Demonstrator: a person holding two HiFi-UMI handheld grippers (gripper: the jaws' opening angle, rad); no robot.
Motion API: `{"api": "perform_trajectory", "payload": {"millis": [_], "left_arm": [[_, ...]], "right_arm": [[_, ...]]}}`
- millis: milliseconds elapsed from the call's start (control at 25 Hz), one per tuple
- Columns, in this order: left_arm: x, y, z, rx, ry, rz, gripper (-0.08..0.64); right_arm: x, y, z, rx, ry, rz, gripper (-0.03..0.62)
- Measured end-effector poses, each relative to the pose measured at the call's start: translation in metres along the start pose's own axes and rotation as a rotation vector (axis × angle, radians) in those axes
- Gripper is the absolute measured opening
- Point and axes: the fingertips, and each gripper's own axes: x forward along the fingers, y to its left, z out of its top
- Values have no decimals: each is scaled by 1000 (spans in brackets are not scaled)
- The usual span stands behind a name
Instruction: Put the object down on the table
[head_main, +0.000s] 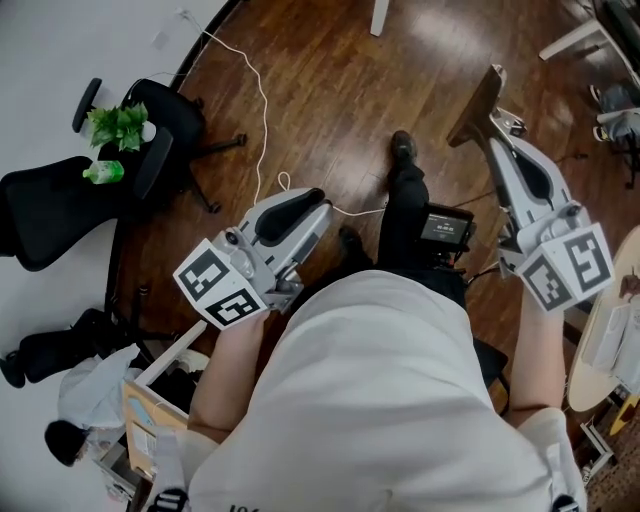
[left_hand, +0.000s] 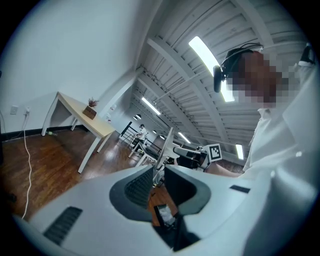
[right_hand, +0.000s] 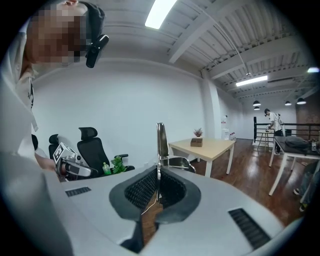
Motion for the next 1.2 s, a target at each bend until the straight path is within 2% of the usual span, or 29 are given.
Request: {"api": "perform_trajectory", "payload": {"millis": [280,560,960,1200], "left_arm": [[11,22,15,-6,-16,43,71],[41,72,36,-6,-8,79,71],[142,141,95,-21,9,90,71],[190,171,127,-13,6,99,71]], "right_arm": [[48,-9,7,2,-1,79,3],[118,-39,9,21,-3,138,5],[192,-145,41,33,18,151,5],[226,-196,47,42,29,155,5]]}}
